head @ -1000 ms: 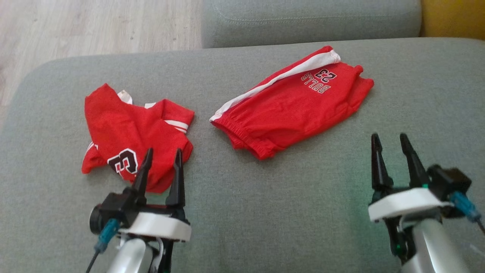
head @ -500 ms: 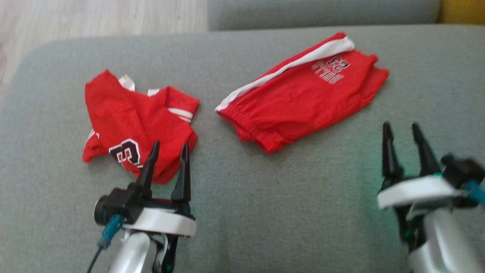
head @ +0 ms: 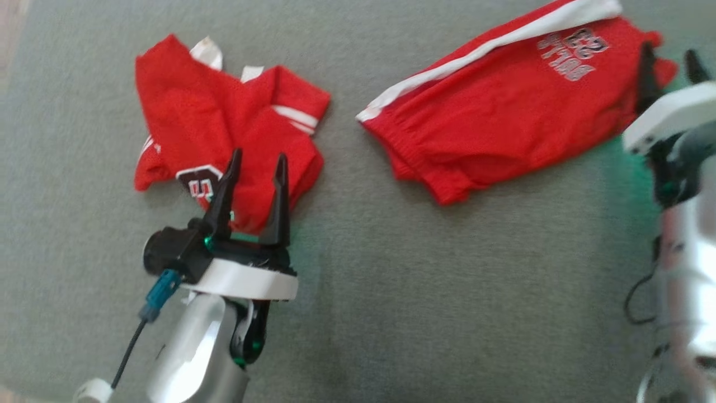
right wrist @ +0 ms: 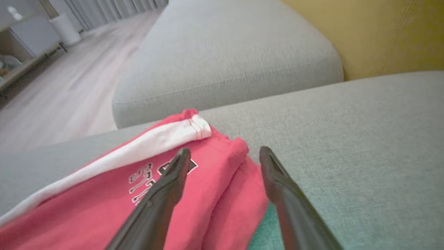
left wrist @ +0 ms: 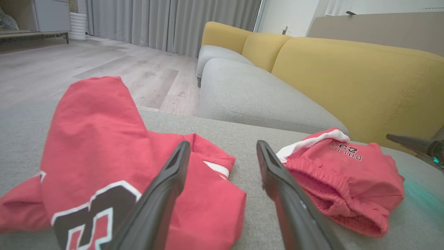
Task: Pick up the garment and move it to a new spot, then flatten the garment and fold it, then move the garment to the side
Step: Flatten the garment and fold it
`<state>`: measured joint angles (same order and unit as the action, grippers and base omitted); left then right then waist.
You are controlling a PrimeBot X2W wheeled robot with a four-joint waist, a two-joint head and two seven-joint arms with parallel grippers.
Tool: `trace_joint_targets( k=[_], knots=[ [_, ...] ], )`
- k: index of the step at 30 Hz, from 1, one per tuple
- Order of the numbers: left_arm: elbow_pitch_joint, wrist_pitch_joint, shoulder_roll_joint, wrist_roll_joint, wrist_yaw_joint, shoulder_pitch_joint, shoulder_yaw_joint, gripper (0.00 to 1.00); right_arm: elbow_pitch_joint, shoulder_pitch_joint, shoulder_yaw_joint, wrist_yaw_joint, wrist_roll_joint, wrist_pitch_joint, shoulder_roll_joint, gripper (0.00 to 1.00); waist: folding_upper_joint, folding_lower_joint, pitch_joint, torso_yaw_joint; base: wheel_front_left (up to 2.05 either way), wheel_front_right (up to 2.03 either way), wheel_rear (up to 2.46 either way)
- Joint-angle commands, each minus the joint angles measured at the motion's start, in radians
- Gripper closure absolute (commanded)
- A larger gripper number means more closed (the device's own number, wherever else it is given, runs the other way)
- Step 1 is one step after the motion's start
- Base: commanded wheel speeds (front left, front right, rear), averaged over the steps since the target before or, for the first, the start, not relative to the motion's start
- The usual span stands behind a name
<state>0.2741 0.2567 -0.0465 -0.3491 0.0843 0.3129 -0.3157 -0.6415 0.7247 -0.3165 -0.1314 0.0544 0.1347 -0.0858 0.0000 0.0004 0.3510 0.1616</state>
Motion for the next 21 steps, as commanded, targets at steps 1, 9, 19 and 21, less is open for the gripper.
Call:
trace_joint_targets(
  k=[1, 9, 19, 21],
  knots=[
    [-0.038, 0.005, -0.004, -0.011, 0.001, 0.033, 0.017, 0.00, 0.003, 0.054, 0.008, 0.001, -0.024, 0.016, -0.016, 0.00, 0.0000, -0.0004, 0.037, 0.037, 0.00, 0.00, 0.00],
    [-0.048, 0.005, -0.004, -0.042, -0.011, 0.073, -0.016, 0.00, -0.190, 0.191, -0.067, 0.001, -0.195, 0.080, -0.101, 0.00, 0.0000, -0.0004, 0.086, 0.082, 0.00, 0.00, 0.00],
    [-0.052, 0.005, -0.004, -0.051, -0.025, 0.079, -0.019, 0.00, -0.337, 0.229, -0.073, 0.001, -0.277, 0.117, -0.099, 1.00, 0.0000, -0.0004, 0.082, 0.075, 0.00, 0.00, 0.00],
    [-0.050, 0.005, -0.004, -0.048, -0.026, 0.079, -0.017, 0.00, -0.357, 0.234, -0.067, 0.001, -0.270, 0.107, -0.099, 1.00, 0.0000, -0.0004, 0.079, 0.067, 0.00, 0.00, 0.00]
  ],
)
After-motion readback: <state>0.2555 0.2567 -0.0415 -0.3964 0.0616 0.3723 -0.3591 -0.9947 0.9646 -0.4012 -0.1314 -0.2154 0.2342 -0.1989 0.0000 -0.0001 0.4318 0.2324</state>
